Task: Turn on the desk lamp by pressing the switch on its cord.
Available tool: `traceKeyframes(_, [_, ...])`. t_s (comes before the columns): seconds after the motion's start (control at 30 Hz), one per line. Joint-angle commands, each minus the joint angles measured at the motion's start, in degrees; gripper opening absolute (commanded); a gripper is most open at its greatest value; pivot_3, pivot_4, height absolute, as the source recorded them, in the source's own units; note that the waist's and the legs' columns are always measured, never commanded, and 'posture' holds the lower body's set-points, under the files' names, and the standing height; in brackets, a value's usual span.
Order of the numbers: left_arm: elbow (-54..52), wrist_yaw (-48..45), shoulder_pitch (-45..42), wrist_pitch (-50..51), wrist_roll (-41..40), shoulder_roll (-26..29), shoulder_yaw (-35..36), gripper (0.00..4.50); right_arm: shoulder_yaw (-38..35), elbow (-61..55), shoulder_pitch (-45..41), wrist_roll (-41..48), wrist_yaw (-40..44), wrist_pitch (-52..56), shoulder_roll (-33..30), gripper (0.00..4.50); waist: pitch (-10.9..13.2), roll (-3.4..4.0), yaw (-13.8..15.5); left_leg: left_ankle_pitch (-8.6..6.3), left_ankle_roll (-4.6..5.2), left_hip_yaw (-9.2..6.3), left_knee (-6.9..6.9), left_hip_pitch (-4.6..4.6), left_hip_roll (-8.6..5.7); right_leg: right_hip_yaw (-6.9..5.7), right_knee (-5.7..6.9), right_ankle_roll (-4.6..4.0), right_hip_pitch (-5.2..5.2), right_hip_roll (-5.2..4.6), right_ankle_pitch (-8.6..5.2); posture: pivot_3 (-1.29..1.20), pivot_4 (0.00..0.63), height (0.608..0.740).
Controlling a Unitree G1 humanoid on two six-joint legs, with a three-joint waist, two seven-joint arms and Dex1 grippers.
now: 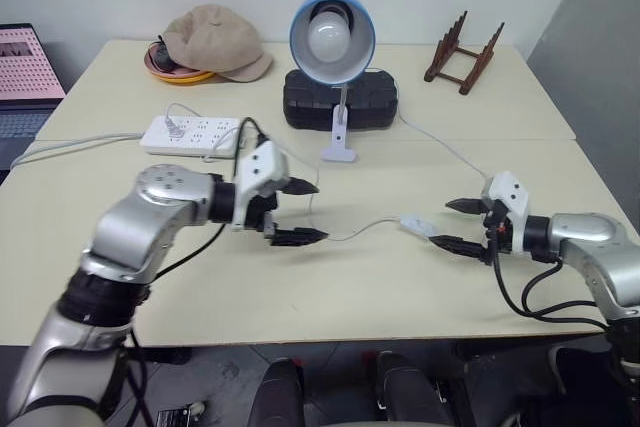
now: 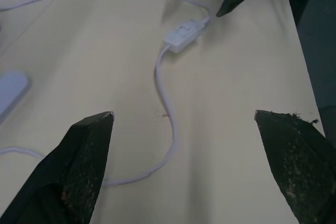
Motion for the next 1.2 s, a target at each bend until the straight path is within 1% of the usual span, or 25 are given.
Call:
traceKeyframes(0.03, [0.3, -1.2, -1.3, -3.2, 2.1, -0.4, -0.7, 4.50, 0.7, -0.5, -1.3, -0.4, -0.6, 0.3, 1.2, 4.49, 0.0, 0.01, -0.2, 0.00, 0.00, 0.00, 0.00, 0.00, 0.00, 0.00, -0.01, 0.00, 0.00, 0.00, 0.00, 0.00, 0.150, 0.740])
traceKeyframes(0.2, [0.6, -2.0, -0.4, -4.2, 2.5, -0.3, -0.4, 4.50, 1.8, 1.1, -1.3, -1.9, -1.5, -0.7, 3.0, 4.49, 0.0, 0.00, -0.2, 0.00, 0.00, -0.02, 0.01, 0.01, 0.00, -0.01, 0.03, 0.00, -0.02, 0.00, 0.00, 0.00, 0.150, 0.740])
traceKeyframes(0.27, [0.0, -1.7, 0.0, -4.0, 2.4, -0.6, -0.2, 4.50, 1.1, 2.6, -1.2, -1.7, -2.0, -1.1, 4.4, 4.49, 0.0, 0.00, -0.1, 0.00, 0.00, -0.02, 0.02, 0.01, 0.00, -0.01, 0.03, 0.01, -0.01, 0.00, 0.00, 0.00, 0.150, 0.740])
traceKeyframes(0.3, [-0.2, -1.6, 0.2, -3.8, 2.3, -0.8, -0.2, 4.50, 0.9, 3.1, -1.2, -1.8, -2.1, -1.1, 4.8, 4.13, 0.0, 0.00, -0.1, 0.00, 0.00, -0.02, 0.03, 0.01, 0.00, -0.01, 0.03, 0.01, -0.01, 0.00, 0.00, 0.00, 0.150, 0.740])
traceKeyframes(0.33, [-0.6, -1.5, 0.4, -3.5, 2.2, -0.8, -0.1, 4.50, 1.0, 3.6, -0.8, -2.3, -1.4, -1.8, 4.6, 3.98, 0.0, 0.00, -0.1, 0.00, 0.00, -0.01, 0.03, 0.01, 0.00, -0.01, 0.03, 0.01, -0.01, 0.00, 0.00, 0.00, 0.150, 0.740])
traceKeyframes(0.43, [-1.9, -1.5, 1.2, -3.1, 1.9, -0.4, 0.3, 4.50, 1.0, 4.4, 0.1, -2.8, -0.1, -3.0, 4.1, 3.14, 0.0, 0.01, -0.1, 0.00, 0.00, -0.02, 0.02, 0.00, 0.00, -0.01, 0.03, 0.01, -0.01, 0.00, 0.00, 0.00, 0.150, 0.740])
traceKeyframes(0.53, [-2.1, -1.3, 1.6, -2.9, 1.9, -0.4, 0.7, 4.50, 0.9, 5.5, -0.1, -2.8, 0.3, -3.6, 4.2, 2.43, 0.0, 0.01, -0.1, 0.00, 0.00, -0.02, 0.01, 0.00, 0.00, -0.02, 0.03, 0.00, -0.01, 0.00, 0.00, 0.00, 0.150, 0.740])
traceKeyframes(0.63, [-2.7, -0.9, 2.2, -2.0, 1.3, -0.3, 1.4, 4.50, 0.8, 5.9, -0.8, -2.4, 0.8, -3.6, 4.3, 1.57, 0.0, 0.01, -0.2, 0.00, 0.01, -0.02, 0.02, 0.01, 0.00, -0.01, 0.04, 0.01, -0.01, 0.00, 0.00, 0.00, 0.150, 0.740])
traceKeyframes(0.7, [-3.4, -0.5, 2.9, -1.0, 0.7, -0.3, 1.8, 4.50, 0.8, 5.9, -1.1, -2.3, 1.2, -3.7, 4.3, 1.11, 0.0, 0.01, -0.2, 0.01, 0.01, -0.02, 0.03, 0.03, 0.00, -0.01, 0.06, 0.01, -0.01, 0.00, 0.00, 0.00, 0.150, 0.740])
traceKeyframes(0.73, [-3.9, -0.1, 3.6, -0.4, 0.2, -0.3, 2.2, 4.50, 0.7, 5.8, -1.2, -2.3, 1.2, -3.8, 4.4, 1.01, 0.0, 0.01, -0.2, 0.01, 0.01, -0.02, 0.03, 0.04, 0.00, 0.00, 0.07, 0.01, 0.00, 0.00, 0.00, 0.00, 0.150, 0.740])
traceKeyframes(0.87, [-6.6, 2.5, 6.3, 5.3, -4.1, -1.3, 4.5, 4.50, 0.5, 4.1, -2.0, -1.7, 0.8, -3.3, 5.0, 1.01, 0.0, 0.01, -0.2, 0.01, 0.01, -0.02, 0.03, 0.04, 0.01, 0.00, 0.07, 0.01, 0.00, 0.01, 0.00, 0.00, 0.150, 0.740])
traceKeyframes(0.9, [-8.1, 6.0, 7.9, 11.0, -9.3, -3.9, 7.4, 4.50, 0.6, 2.3, -2.8, -1.4, -0.3, -2.7, 5.8, 1.01, 0.0, 0.01, -0.2, 0.01, 0.01, -0.03, 0.03, 0.03, 0.01, -0.01, 0.08, 0.01, 0.00, 0.00, 0.00, 0.00, 0.150, 0.740])
traceKeyframes(1.0, [-11.8, 15.9, 12.2, 23.1, -21.2, -11.0, 14.1, 4.50, 1.1, -1.9, -4.8, -1.4, -3.8, -2.4, 8.8, 1.01, 0.0, 0.02, -0.4, 0.00, 0.01, -0.01, 0.02, 0.03, 0.01, 0.02, 0.07, 0.01, 0.00, -0.02, 0.00, 0.00, 0.150, 0.740])
traceKeyframes(1.1, [-13.8, 24.7, 14.2, 29.4, -27.7, -17.3, 18.3, 4.50, 1.3, -4.3, -6.2, -1.6, -6.4, -1.8, 11.7, 1.01, 0.0, 0.01, -0.6, 0.00, 0.01, -0.05, 0.05, 0.02, 0.02, -0.02, 0.12, 0.03, 0.00, -0.02, 0.00, 0.00, 0.150, 0.740])
traceKeyframes(1.17, [-10.8, 36.2, 14.8, 32.8, -37.9, -25.9, 23.4, 4.50, 2.7, -6.4, -7.5, -2.9, -8.8, -2.6, 14.3, 1.01, 0.0, 0.01, -0.5, 0.01, 0.01, -0.16, 0.06, 0.03, 0.02, -0.07, 0.18, 0.03, 0.00, 0.01, 0.00, 0.00, 0.150, 0.740])
traceKeyframes(1.2, [-10.2, 39.5, 15.1, 33.5, -40.3, -28.5, 24.5, 4.50, 3.3, -7.2, -7.9, -3.5, -9.9, -3.0, 15.2, 1.01, 0.0, -0.01, -0.3, 0.01, 0.01, -0.20, 0.07, 0.05, 0.02, -0.09, 0.20, 0.03, 0.03, 0.02, 0.00, 0.00, 0.150, 0.740])
